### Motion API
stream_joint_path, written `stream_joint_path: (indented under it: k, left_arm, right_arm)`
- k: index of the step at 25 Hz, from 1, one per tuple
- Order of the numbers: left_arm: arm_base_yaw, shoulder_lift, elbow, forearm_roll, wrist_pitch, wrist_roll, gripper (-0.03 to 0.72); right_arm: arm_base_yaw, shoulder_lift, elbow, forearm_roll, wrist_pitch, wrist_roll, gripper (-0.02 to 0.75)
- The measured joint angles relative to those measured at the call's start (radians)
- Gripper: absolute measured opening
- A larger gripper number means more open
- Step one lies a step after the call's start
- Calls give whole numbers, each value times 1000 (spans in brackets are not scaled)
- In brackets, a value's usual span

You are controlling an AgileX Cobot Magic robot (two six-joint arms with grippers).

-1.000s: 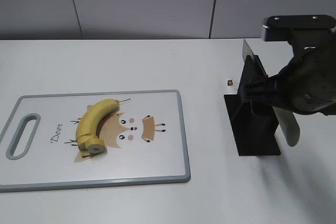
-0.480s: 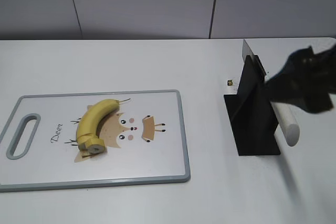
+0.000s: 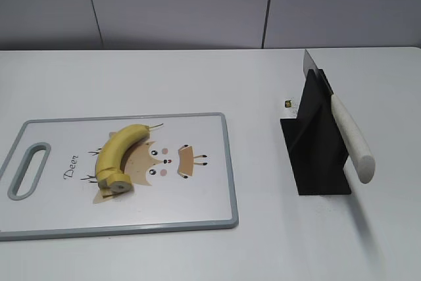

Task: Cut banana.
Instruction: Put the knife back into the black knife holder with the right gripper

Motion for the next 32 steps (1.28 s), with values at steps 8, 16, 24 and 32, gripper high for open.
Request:
stream_joint_path:
  k: [8, 16, 24, 32]
  left_arm:
    - [0, 0, 0, 0, 0, 0, 551]
    - [0, 0, 0, 0, 0, 0, 551]
    - [0, 0, 0, 1, 0, 0, 551]
    - [0, 0, 0, 1, 0, 0, 551]
  right_arm:
    - [0, -262, 73, -5, 121, -25, 594]
    - [0, -461, 135, -22, 166, -28, 592]
    - [0, -564, 166, -48, 113, -28, 592]
    - [0, -588, 166, -57, 106, -29, 592]
